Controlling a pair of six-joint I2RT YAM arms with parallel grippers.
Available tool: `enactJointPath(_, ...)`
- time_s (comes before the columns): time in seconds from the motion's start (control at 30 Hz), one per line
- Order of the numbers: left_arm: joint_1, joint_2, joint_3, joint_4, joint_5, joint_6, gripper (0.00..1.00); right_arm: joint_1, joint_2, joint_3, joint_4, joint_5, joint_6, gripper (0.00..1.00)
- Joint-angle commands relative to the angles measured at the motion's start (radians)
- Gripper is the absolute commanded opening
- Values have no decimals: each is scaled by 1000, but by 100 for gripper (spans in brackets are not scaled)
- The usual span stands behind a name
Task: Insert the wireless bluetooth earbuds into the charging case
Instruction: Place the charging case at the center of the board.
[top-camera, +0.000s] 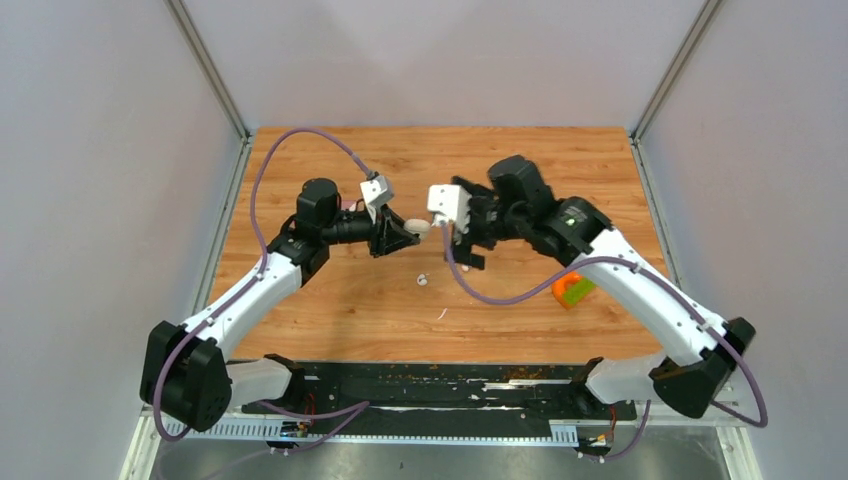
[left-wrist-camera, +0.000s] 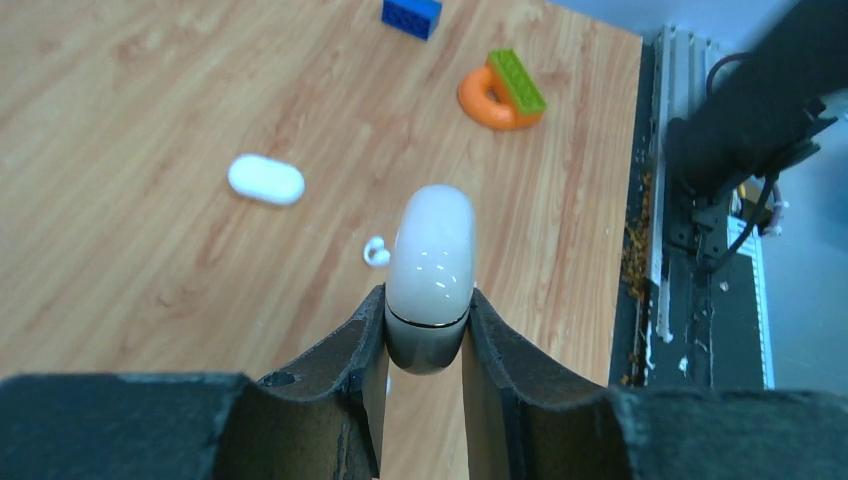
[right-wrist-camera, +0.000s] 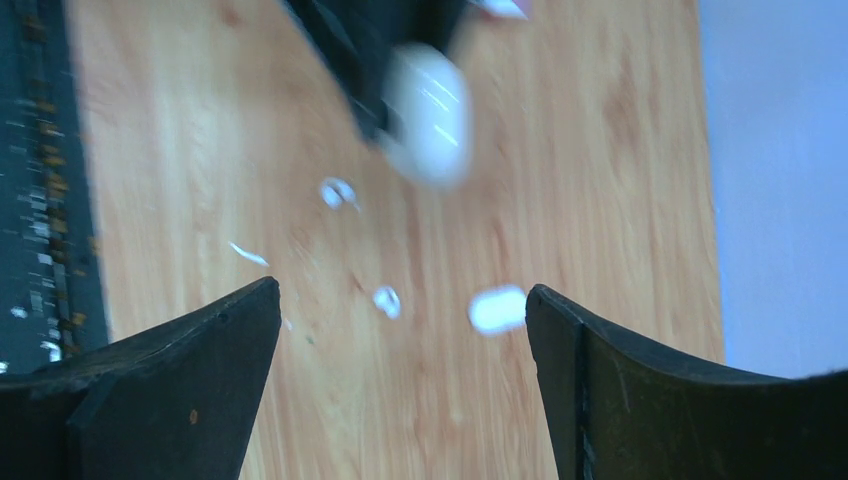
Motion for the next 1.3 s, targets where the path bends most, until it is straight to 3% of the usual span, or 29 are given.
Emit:
enactJointPath(0.0,15,17,30,-268,-14,92,0,-263,-154,-57,-38,100,85,92)
enactJointPath(0.07,38,25,-13,-329,-23,82,1,-367,-199,-119,-59,58,122,92)
enactJointPath(0.17,62,73,-72,-280,-91,-75,2,-409,-248,-210,-25,55,209,91)
enactJointPath(0.47,136,387,51,-351,-119,-160,5,-508,-206,-336,120,152,395,85)
enactJointPath(0.7,145,521,83,-367,-213,-227,28,-512,-26,-296,160,125,484,75)
enactJointPath(0.9,147,538,85,-397,-271,-233,38,-511,151,-196,187,65,550,72)
enactJointPath(1.03,153,533,95,-429,-297,-213,47,-513,304,-79,167,7,365,72)
enactJointPath(1.13,154,525,113,-488,-323,-167,51,-519,438,44,98,-41,145,63)
enactJointPath(1.27,159,454,122,-572,-358,-109,60,-524,611,230,19,-37,-37,63)
